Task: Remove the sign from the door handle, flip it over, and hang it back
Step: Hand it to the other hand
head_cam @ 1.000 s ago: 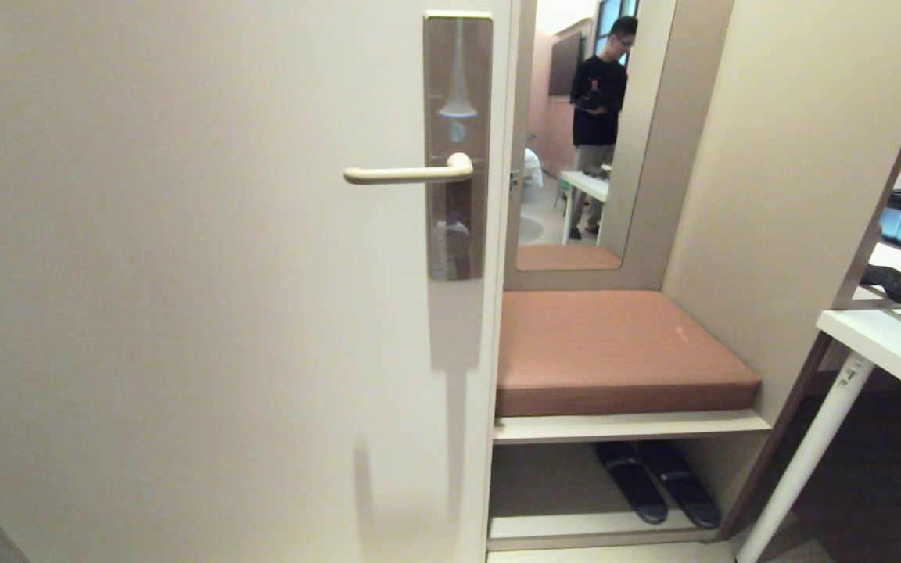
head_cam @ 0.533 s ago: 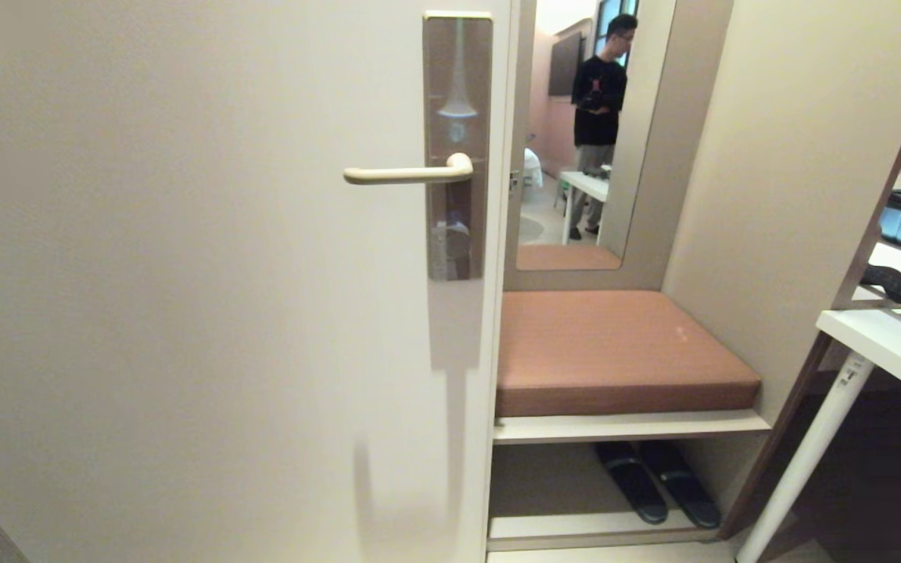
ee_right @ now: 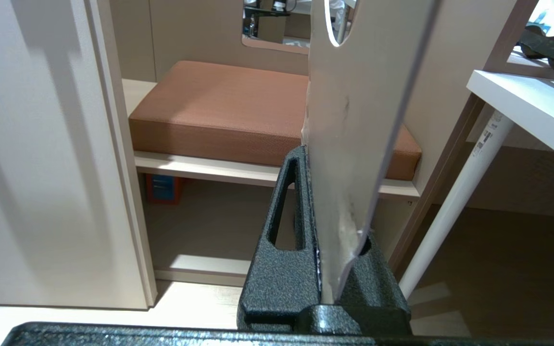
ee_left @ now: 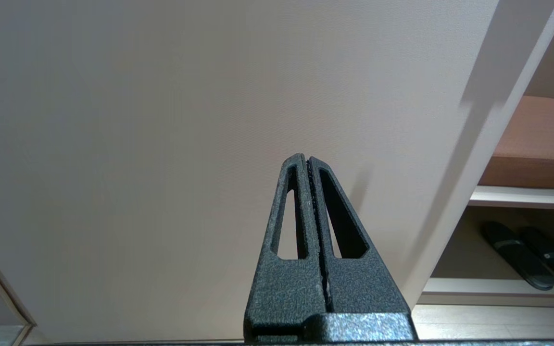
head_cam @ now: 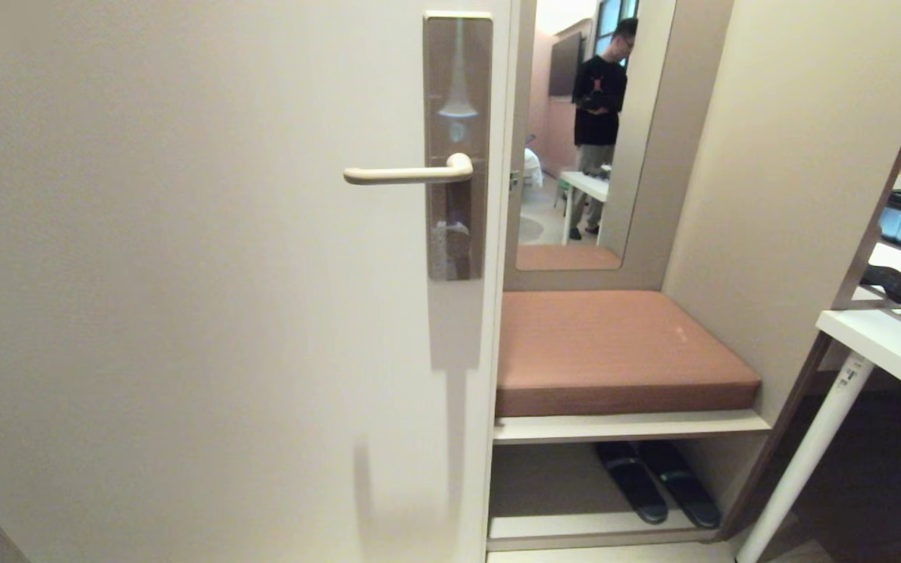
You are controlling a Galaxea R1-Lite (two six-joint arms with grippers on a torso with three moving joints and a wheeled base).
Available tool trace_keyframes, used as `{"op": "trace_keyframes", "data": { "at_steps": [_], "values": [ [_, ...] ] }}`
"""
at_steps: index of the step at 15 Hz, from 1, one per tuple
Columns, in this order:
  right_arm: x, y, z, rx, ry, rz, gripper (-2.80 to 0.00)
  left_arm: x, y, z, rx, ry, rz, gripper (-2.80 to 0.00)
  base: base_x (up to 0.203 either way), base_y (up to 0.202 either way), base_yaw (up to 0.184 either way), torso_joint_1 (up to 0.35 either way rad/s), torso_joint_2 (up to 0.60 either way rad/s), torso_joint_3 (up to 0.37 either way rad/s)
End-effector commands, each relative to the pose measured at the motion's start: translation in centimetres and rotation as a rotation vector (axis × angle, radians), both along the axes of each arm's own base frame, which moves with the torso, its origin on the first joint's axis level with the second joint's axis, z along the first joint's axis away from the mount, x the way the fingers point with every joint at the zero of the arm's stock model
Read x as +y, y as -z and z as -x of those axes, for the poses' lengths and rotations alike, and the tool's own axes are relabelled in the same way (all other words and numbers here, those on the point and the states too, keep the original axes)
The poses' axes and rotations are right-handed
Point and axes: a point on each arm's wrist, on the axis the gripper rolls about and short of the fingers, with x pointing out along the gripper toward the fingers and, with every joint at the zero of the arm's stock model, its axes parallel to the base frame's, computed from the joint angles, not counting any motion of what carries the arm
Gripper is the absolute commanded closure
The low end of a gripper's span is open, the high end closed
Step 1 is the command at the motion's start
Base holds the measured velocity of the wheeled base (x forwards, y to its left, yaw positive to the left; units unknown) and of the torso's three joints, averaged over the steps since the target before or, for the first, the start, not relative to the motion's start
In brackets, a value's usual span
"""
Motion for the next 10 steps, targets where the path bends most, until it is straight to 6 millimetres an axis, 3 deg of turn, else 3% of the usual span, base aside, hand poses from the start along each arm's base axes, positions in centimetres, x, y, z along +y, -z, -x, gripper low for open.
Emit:
{"op": "trace_keyframes", "data": {
  "at_steps": [1,10],
  "values": [
    [0.00,0.00,0.00,0.001,0.000,0.001,0.00,0.00,0.00,0.00,0.000,-0.001,0.001,0.00,0.000,0.000,0.000,0.000,0.00,0.000],
    [0.00,0.00,0.00,0.001,0.000,0.001,0.00,0.00,0.01,0.00,0.001,-0.002,-0.005,0.00,0.000,0.000,0.000,0.000,0.00,0.000]
  ]
}}
